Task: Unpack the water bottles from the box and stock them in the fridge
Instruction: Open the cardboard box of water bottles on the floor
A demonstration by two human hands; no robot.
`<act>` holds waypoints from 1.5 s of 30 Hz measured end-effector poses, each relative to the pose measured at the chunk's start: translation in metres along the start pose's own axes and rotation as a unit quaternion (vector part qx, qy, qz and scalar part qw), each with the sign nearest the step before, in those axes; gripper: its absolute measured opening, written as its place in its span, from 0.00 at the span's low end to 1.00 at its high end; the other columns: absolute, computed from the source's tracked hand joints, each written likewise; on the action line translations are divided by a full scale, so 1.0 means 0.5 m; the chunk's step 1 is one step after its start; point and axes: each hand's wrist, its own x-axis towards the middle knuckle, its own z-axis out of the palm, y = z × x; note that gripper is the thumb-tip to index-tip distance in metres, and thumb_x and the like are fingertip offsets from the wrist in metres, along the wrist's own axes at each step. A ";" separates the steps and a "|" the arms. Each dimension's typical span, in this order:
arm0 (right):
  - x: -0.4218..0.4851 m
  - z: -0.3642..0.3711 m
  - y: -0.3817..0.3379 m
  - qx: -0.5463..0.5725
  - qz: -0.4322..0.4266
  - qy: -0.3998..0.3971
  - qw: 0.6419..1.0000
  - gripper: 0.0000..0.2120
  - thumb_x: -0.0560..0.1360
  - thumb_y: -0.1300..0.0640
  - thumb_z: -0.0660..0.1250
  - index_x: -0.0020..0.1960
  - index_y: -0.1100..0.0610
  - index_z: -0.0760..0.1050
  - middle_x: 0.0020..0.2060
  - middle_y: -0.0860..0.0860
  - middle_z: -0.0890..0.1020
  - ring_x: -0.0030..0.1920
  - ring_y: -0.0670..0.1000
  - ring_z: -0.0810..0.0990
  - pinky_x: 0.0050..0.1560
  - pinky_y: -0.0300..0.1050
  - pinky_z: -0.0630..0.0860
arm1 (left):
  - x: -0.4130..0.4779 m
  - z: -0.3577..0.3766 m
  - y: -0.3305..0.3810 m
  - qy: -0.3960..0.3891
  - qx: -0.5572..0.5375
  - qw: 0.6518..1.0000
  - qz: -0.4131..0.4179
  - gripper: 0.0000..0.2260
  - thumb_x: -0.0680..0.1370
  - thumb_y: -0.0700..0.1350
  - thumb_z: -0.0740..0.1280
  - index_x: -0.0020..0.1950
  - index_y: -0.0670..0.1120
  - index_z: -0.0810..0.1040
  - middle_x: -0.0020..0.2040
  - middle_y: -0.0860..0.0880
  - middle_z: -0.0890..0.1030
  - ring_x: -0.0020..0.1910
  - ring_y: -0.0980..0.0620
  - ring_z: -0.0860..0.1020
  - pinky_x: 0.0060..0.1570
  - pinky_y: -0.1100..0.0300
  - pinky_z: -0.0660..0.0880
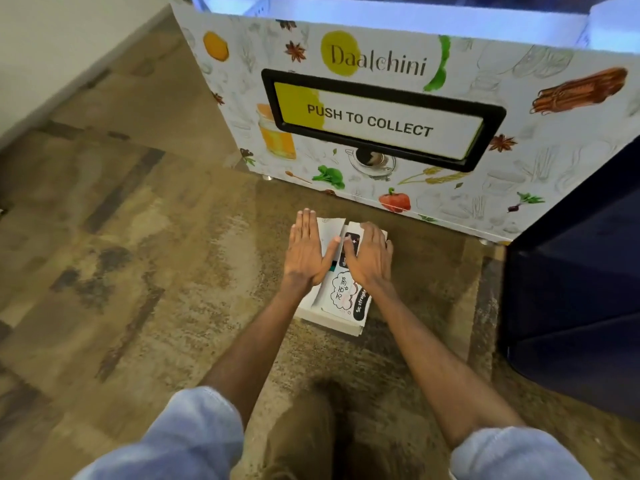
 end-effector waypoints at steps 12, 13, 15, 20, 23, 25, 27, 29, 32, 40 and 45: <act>-0.023 0.113 0.076 -0.048 0.031 -0.032 0.998 0.26 0.80 0.45 0.55 0.72 0.58 0.63 0.71 0.57 0.68 0.71 0.56 0.66 0.67 0.61 0.67 | 0.008 0.149 -0.049 -0.111 -0.013 0.994 0.007 0.36 0.82 0.61 0.50 0.78 0.38 0.39 0.79 0.41 0.41 0.78 0.45 0.40 0.77 0.51 0.42; -0.025 0.126 0.071 -0.049 0.045 -0.035 0.997 0.25 0.80 0.46 0.55 0.72 0.59 0.63 0.71 0.57 0.68 0.71 0.56 0.66 0.67 0.61 0.68 | 0.003 0.158 -0.058 -0.116 -0.003 0.993 0.019 0.35 0.82 0.58 0.51 0.78 0.39 0.39 0.79 0.41 0.41 0.78 0.45 0.40 0.77 0.52 0.41; -0.028 0.154 0.055 -0.048 0.065 -0.034 0.996 0.24 0.80 0.47 0.56 0.71 0.59 0.64 0.70 0.57 0.68 0.70 0.56 0.67 0.65 0.61 0.69 | 0.006 0.174 -0.083 -0.135 0.015 0.990 0.041 0.34 0.83 0.54 0.52 0.78 0.39 0.38 0.79 0.40 0.40 0.78 0.44 0.41 0.76 0.53 0.40; -0.020 0.196 0.027 -0.080 0.088 -0.067 0.991 0.22 0.78 0.51 0.59 0.70 0.58 0.66 0.69 0.57 0.68 0.70 0.57 0.66 0.64 0.62 0.70 | 0.032 0.192 -0.123 -0.146 0.067 0.981 0.105 0.31 0.82 0.45 0.54 0.78 0.39 0.40 0.79 0.41 0.40 0.78 0.43 0.41 0.75 0.50 0.39; -0.016 0.205 0.024 -0.104 0.076 -0.073 0.989 0.21 0.78 0.53 0.60 0.69 0.57 0.67 0.70 0.57 0.67 0.71 0.57 0.65 0.65 0.62 0.69 | 0.053 0.193 -0.130 -0.152 0.082 0.980 0.102 0.33 0.82 0.48 0.55 0.78 0.38 0.40 0.79 0.41 0.40 0.78 0.43 0.40 0.76 0.48 0.42; -0.011 0.210 0.024 -0.109 0.075 -0.089 0.987 0.20 0.78 0.53 0.60 0.69 0.56 0.67 0.70 0.57 0.67 0.71 0.57 0.64 0.65 0.62 0.69 | 0.054 0.190 -0.136 -0.178 0.090 0.976 0.093 0.34 0.82 0.52 0.56 0.78 0.38 0.41 0.79 0.41 0.42 0.78 0.42 0.40 0.76 0.44 0.45; -0.006 0.216 0.027 -0.120 0.065 -0.102 0.985 0.20 0.78 0.53 0.60 0.69 0.55 0.66 0.70 0.56 0.66 0.72 0.57 0.63 0.65 0.64 0.68 | 0.036 0.199 -0.144 -0.195 0.104 0.972 0.082 0.34 0.82 0.53 0.56 0.79 0.39 0.42 0.80 0.42 0.43 0.78 0.40 0.39 0.76 0.41 0.46; -0.001 0.216 0.035 -0.117 0.074 -0.110 0.984 0.21 0.78 0.52 0.60 0.70 0.54 0.65 0.72 0.56 0.65 0.73 0.57 0.60 0.66 0.67 0.66 | 0.026 0.197 -0.139 -0.213 0.083 0.971 0.068 0.34 0.82 0.54 0.55 0.79 0.40 0.42 0.80 0.44 0.43 0.77 0.36 0.39 0.75 0.39 0.47; 0.002 0.225 0.052 -0.120 0.077 -0.123 0.982 0.22 0.78 0.50 0.59 0.71 0.52 0.64 0.73 0.55 0.63 0.75 0.56 0.58 0.67 0.69 0.63 | 0.022 0.211 -0.140 -0.226 0.046 0.972 0.036 0.33 0.82 0.55 0.53 0.79 0.41 0.41 0.80 0.45 0.43 0.77 0.36 0.40 0.74 0.37 0.49; -0.011 0.258 0.049 -0.118 0.092 -0.198 0.969 0.35 0.74 0.42 0.63 0.77 0.49 0.55 0.78 0.53 0.52 0.78 0.55 0.47 0.65 0.78 0.50 | 0.022 0.222 -0.161 -0.173 -0.095 0.975 -0.100 0.36 0.80 0.60 0.57 0.78 0.39 0.49 0.77 0.39 0.57 0.73 0.37 0.63 0.67 0.44 0.67; -0.025 0.260 0.081 -0.124 0.087 -0.210 0.966 0.34 0.75 0.41 0.62 0.77 0.42 0.53 0.78 0.52 0.48 0.78 0.55 0.41 0.64 0.81 0.50 | 0.028 0.211 -0.160 -0.109 -0.100 0.982 -0.118 0.27 0.79 0.54 0.62 0.73 0.44 0.60 0.60 0.38 0.77 0.54 0.35 0.78 0.49 0.47 0.75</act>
